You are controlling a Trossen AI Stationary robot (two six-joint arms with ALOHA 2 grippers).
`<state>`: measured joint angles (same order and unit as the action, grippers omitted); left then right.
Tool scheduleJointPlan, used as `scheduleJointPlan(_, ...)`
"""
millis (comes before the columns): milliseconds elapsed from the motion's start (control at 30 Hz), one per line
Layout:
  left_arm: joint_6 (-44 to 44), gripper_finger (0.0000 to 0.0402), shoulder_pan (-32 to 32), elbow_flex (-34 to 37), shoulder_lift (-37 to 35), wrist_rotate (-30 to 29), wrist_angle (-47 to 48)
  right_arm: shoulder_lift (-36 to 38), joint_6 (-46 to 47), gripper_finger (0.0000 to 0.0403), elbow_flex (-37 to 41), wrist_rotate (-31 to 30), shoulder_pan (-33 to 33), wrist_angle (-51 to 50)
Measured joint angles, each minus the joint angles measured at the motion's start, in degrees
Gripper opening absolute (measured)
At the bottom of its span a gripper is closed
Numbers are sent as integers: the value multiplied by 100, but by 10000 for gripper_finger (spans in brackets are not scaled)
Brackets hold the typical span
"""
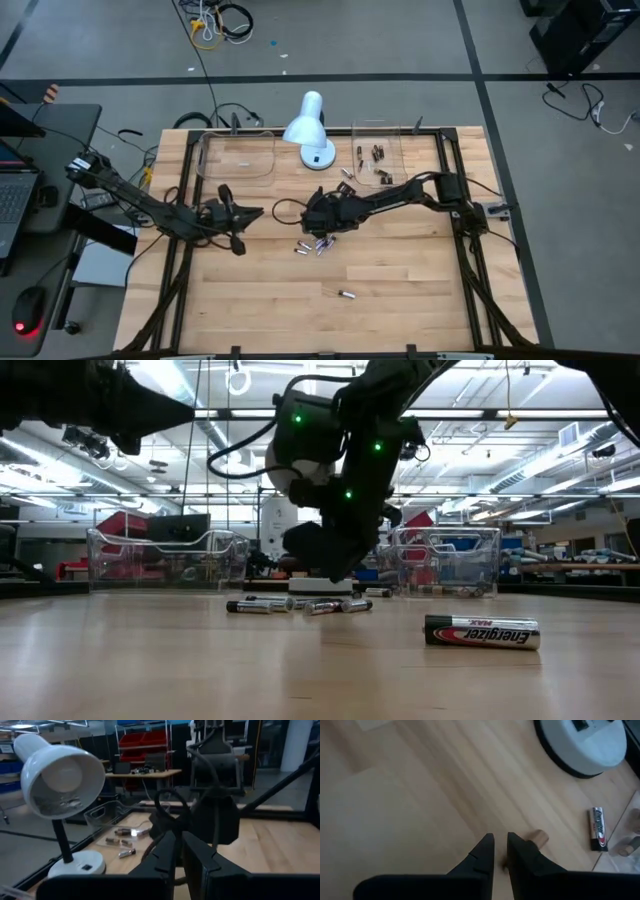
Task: Sort batteries
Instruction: Put the black battery in the transparent bin
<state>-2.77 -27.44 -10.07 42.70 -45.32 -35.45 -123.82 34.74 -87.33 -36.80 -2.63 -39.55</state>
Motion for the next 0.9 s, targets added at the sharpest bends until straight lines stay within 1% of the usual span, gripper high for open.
scheduleJointPlan(333,433,32,0,0,2,2,642,49,73,40,2,-67,2,-4)
scheduleJointPlan(467,597,32,0,0,4,2,872,54,427,42,2,63,2,-61)
scheduleJointPlan(633,597,32,0,0,0,2,838,150,893,61,2,336,4,-333)
scheduleJointPlan(900,590,32,0,0,-2,4,759,262,1496,105,2,879,198,-997)
